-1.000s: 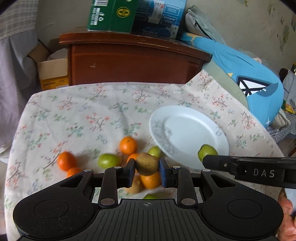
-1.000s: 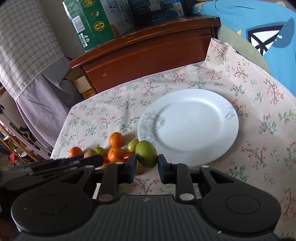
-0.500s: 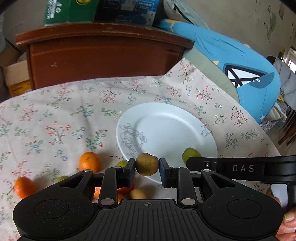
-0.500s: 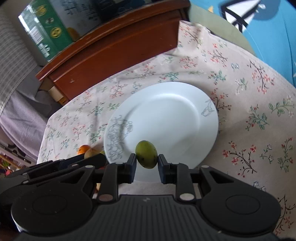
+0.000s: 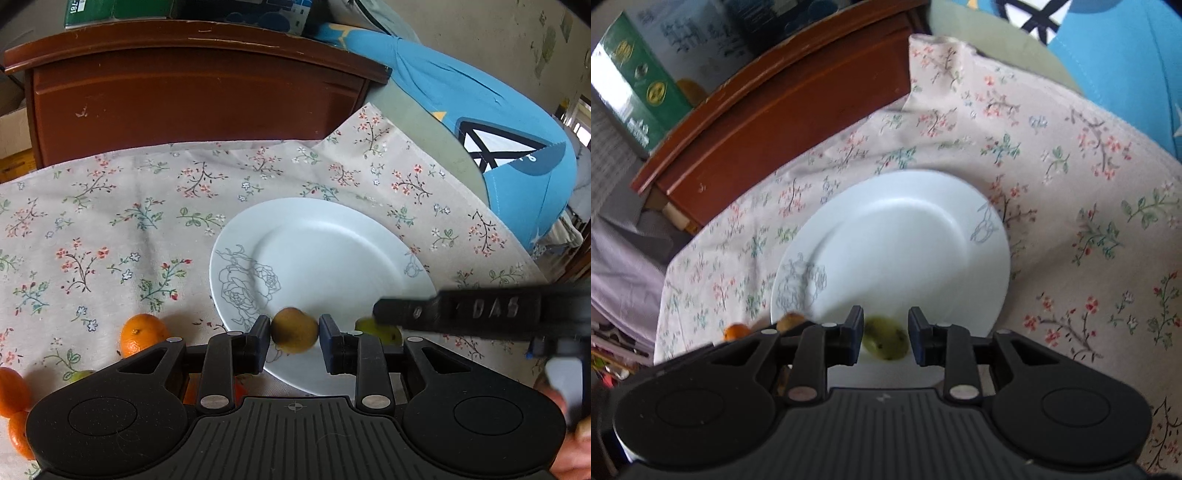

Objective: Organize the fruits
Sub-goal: 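Carry the kiwi and green fruit onto the white plate and open both tools, then move both open tools back over the fruit pile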

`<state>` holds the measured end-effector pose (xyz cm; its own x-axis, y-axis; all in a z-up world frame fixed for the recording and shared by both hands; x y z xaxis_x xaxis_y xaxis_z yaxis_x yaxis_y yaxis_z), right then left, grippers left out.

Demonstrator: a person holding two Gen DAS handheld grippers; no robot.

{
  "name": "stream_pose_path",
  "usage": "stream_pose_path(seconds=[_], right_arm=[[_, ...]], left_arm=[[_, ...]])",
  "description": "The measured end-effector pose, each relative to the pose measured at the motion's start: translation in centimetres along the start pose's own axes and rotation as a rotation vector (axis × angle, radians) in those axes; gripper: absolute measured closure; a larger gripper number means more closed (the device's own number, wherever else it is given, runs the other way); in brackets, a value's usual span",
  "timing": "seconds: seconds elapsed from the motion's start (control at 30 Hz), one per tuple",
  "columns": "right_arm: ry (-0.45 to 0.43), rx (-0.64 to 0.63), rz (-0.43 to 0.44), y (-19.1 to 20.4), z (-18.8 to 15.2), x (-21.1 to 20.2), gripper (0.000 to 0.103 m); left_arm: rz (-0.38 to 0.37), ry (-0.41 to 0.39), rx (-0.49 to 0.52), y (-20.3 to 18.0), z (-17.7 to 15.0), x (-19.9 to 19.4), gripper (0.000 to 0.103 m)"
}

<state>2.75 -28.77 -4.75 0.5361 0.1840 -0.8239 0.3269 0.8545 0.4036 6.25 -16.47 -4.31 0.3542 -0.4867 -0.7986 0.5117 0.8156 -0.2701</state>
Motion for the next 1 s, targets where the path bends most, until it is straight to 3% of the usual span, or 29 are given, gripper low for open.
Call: stream_pose_path(seconds=[0.2,0.43,0.63,0.83,1.0], right_arm=[[-0.066,0.071,-0.035,-2.3,2.4,-1.0,0.071],[-0.103,0.162,-0.155,-5.6,3.4,-0.9,0.065],[-0.071,0.173,-0.169,-6.1,3.4,0.5,0.061],[-0.053,0.127,-0.136,-5.0,3.5,1.4,0.058],[-0.057,0.073,-0.164,-4.2,3.4,1.7,0.053]], left_arm=[[0.023,-0.049,-0.009,0.4,0.6,-1.1,0.050],[0.073,-0.047,-0.019,1.1,0.4,-1.4,0.050],[0.157,-0.042,-0.022,2.2,-0.2,-2.1,0.038],[0.191,-0.029,-0.081,4.2,-0.6,-3.4,0.031],[0.224,-0.025,-0.123,5.4,-0.6,-5.1,0.025]])
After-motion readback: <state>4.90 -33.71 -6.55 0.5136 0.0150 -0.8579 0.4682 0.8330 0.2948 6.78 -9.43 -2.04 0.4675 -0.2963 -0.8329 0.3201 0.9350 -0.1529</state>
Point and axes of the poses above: each gripper's, at about its wrist camera, not at the fingertips, and x roughly the way its jaws point, y to its left, z to its top, the point moved 8 cm from there along x, roughly the way its jaws point, and after that the axes turned 10 degrees about y, right-handed, at the moved point
